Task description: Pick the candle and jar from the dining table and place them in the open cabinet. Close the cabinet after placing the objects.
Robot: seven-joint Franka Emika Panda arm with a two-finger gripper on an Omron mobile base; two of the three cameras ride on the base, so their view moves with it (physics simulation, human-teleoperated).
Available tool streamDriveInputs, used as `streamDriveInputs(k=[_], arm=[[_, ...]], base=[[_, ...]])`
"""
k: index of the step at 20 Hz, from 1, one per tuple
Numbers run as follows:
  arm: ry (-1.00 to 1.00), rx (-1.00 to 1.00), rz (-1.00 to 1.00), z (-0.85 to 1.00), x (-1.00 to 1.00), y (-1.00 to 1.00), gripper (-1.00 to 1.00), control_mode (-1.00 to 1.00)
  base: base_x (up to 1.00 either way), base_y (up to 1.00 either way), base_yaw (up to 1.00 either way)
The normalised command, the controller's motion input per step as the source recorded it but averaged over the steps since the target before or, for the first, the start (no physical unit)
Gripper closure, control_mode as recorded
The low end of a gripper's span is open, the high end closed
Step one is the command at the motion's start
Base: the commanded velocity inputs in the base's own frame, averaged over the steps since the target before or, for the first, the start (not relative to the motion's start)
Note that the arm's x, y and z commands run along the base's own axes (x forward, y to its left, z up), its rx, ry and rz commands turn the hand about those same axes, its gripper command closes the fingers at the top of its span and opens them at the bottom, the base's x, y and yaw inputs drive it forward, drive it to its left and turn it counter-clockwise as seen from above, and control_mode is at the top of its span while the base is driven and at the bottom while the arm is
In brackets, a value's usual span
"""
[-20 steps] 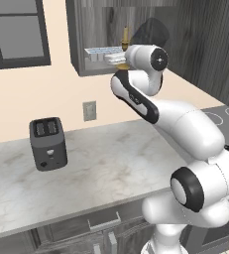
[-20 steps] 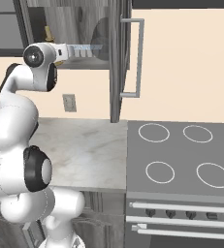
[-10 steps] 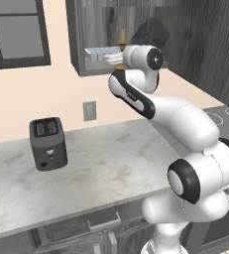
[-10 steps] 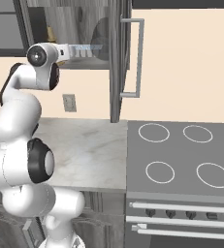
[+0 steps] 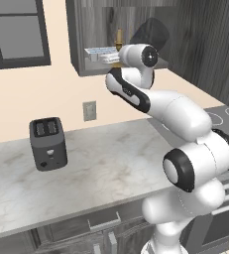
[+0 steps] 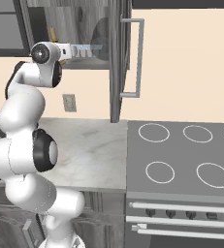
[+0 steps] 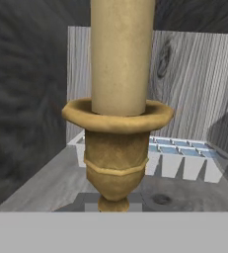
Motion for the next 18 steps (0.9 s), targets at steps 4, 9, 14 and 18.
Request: streamDriveInputs(k=[4,9,14,18], arm=[[0.0,0.0,0.0,-0.02,0.25,0.04,1.0,-1.0],[0.0,0.0,0.0,-0.05,0.24,0.02,1.0,-1.0],[0.0,0.0,0.0,-0.11,0.22,0.02,1.0,-1.0],[0.0,0.0,0.0,-0.11,0.21,0.03,1.0,-1.0]], base=[[0.0,0.0,0.0],[0.0,0.0,0.0],[0.0,0.0,0.0],[0.0,0.0,0.0]])
